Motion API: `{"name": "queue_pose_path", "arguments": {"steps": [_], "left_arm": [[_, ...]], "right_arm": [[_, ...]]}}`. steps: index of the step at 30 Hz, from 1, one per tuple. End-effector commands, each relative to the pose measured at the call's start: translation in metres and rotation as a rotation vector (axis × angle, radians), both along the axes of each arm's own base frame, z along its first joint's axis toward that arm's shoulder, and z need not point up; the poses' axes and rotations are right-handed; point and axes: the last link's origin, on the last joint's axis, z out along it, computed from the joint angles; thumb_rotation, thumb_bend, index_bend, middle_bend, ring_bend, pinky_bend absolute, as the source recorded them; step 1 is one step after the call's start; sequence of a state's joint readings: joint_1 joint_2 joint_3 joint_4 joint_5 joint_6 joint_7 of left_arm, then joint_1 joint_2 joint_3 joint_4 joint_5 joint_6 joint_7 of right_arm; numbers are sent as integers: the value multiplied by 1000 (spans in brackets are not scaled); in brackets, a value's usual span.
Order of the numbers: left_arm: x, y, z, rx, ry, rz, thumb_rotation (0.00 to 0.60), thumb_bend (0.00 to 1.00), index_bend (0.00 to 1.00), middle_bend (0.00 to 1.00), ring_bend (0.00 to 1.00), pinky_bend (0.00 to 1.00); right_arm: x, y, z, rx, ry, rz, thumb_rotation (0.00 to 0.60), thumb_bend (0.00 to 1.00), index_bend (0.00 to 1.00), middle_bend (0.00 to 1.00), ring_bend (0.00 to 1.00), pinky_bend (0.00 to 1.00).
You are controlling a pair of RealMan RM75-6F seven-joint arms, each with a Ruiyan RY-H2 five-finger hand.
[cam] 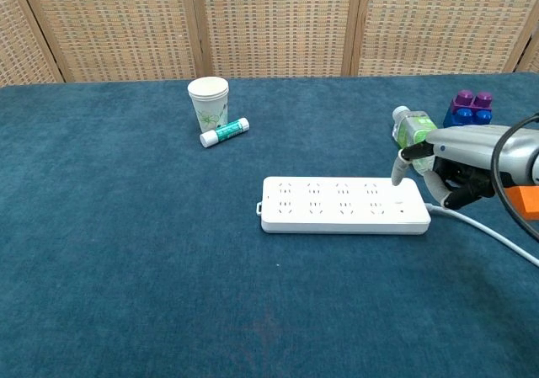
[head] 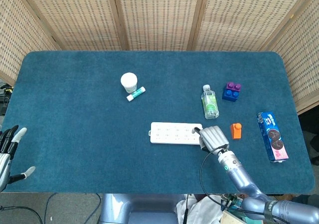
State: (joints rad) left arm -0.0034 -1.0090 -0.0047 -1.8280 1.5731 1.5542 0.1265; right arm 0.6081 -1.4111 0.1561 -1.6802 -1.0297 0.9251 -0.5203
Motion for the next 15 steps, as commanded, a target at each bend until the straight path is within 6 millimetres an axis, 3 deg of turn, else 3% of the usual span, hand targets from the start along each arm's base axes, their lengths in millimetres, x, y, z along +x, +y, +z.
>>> {"name": "queue_pose_path", "arguments": {"steps": [1,15], "left_arm": [[0,0,0,0,0,0,600,0,0,0,0,0],[0,-1,-1,-1,6,-1,600,0,0,0,0,0]], "right_arm": [[-1,-2,-2,-8,16,-8,600,813,298,885,919,1000],[-4,-1,-11,4,68,-28,600,813,300,884,919,1000]]}}
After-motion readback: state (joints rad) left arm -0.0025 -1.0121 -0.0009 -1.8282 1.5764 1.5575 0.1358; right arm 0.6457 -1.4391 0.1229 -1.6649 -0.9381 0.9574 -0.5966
